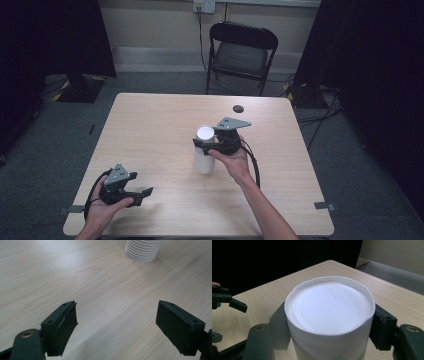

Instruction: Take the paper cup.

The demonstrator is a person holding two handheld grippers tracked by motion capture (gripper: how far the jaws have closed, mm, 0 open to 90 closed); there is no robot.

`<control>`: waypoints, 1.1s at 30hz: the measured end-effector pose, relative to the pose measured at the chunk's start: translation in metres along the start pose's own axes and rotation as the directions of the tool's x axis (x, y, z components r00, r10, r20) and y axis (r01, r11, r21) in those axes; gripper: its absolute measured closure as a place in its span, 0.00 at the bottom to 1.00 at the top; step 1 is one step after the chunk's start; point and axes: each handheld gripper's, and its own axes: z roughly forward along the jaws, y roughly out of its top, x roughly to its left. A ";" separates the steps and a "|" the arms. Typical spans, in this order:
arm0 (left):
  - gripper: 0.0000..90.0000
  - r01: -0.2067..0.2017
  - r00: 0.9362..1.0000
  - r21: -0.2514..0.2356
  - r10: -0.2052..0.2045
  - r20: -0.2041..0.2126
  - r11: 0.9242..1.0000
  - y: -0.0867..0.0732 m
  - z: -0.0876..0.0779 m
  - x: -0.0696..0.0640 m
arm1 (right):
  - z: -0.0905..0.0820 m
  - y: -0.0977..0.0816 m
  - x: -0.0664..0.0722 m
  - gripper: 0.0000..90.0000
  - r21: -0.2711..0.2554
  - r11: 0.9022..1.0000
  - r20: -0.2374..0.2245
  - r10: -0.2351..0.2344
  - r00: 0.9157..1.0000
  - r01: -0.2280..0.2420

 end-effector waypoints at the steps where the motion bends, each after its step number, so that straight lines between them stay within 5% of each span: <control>1: 0.19 0.000 1.000 0.000 0.000 -0.002 1.000 0.000 0.000 0.000 | 0.000 0.000 0.000 0.35 0.001 1.000 0.002 -0.001 1.000 0.001; 33: 0.18 0.007 1.000 0.000 -0.007 -0.002 1.000 -0.001 -0.001 0.001 | -0.011 0.014 0.001 0.37 -0.042 0.999 0.001 0.000 1.000 0.000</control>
